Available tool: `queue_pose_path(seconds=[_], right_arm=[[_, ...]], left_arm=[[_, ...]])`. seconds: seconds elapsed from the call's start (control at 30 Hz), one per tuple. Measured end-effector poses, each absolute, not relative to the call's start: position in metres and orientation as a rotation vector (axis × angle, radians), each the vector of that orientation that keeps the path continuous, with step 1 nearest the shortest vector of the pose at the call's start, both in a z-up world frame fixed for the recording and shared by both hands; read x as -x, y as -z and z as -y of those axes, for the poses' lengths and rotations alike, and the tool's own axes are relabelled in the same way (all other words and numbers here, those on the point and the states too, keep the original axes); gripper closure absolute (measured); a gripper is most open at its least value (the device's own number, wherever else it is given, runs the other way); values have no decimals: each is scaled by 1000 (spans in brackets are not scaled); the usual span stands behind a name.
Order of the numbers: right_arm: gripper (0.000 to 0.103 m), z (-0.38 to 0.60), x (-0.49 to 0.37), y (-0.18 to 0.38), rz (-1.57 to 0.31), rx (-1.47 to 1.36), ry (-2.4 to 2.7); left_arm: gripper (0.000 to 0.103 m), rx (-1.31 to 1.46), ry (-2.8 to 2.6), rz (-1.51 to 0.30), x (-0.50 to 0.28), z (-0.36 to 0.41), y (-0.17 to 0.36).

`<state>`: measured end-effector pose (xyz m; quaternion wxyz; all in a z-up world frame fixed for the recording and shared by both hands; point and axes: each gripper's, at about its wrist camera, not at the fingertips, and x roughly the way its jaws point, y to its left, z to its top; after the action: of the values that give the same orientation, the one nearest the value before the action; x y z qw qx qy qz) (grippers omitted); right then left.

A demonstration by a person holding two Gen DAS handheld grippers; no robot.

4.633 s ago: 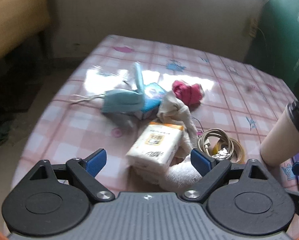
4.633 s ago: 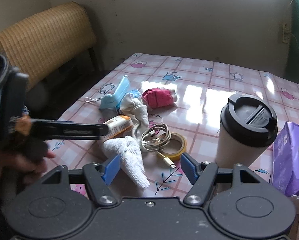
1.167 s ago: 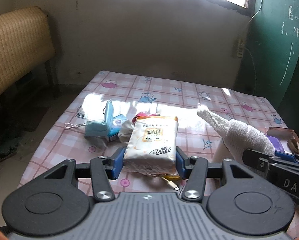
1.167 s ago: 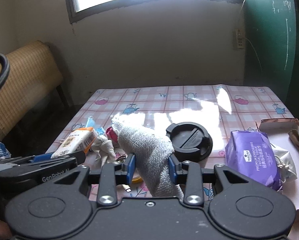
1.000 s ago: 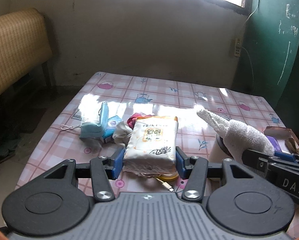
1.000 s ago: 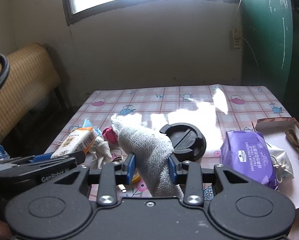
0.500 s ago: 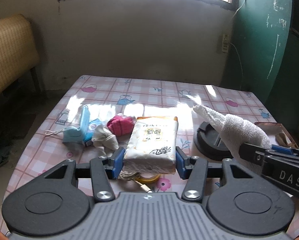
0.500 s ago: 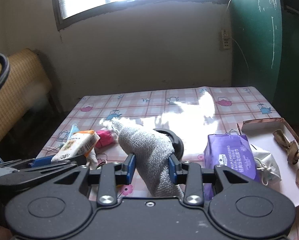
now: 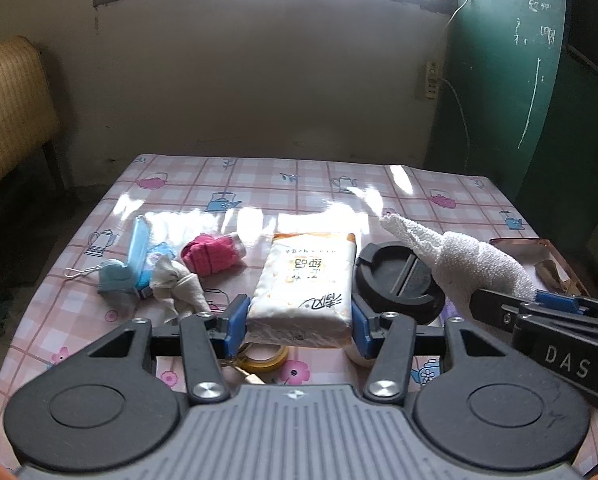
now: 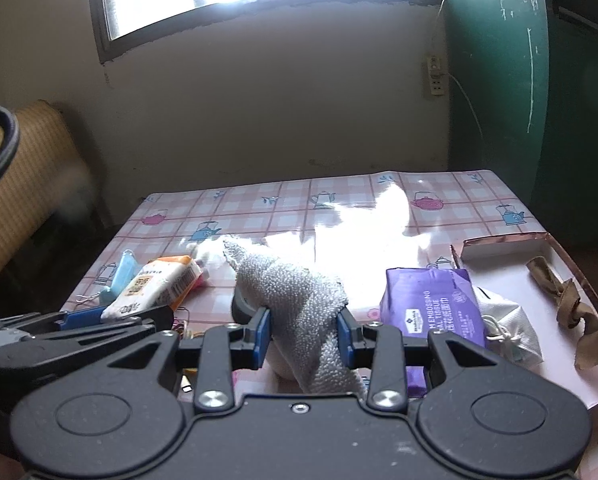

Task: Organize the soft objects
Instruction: 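Carry the tissue pack and white towel in both tools toward the cardboard box lid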

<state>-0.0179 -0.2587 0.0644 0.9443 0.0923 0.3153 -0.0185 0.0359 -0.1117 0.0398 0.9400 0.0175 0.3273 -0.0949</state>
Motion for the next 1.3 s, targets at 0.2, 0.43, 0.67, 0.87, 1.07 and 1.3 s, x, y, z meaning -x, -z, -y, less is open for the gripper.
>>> queue_pose_path(seconds=[0.2, 0.43, 0.67, 0.87, 1.07, 1.3], right_arm=[[61, 277, 17, -62, -648, -190, 77], [61, 296, 16, -61, -645, -196, 113], [61, 311, 15, -60, -645, -201, 136], [61, 326, 13, -59, -645, -207, 154], [61, 344, 11, -56, -648, -219, 172], [61, 367, 7, -52, -646, -236, 197]], left_arm=[[50, -47, 216, -666, -38, 123, -39], [50, -55, 235, -666, -39, 137, -39], [50, -63, 254, -660, -42, 150, -40], [50, -78, 270, -659, -46, 163, -40], [50, -93, 299, -658, -49, 177, -41], [50, -112, 340, -653, -52, 200, -41]])
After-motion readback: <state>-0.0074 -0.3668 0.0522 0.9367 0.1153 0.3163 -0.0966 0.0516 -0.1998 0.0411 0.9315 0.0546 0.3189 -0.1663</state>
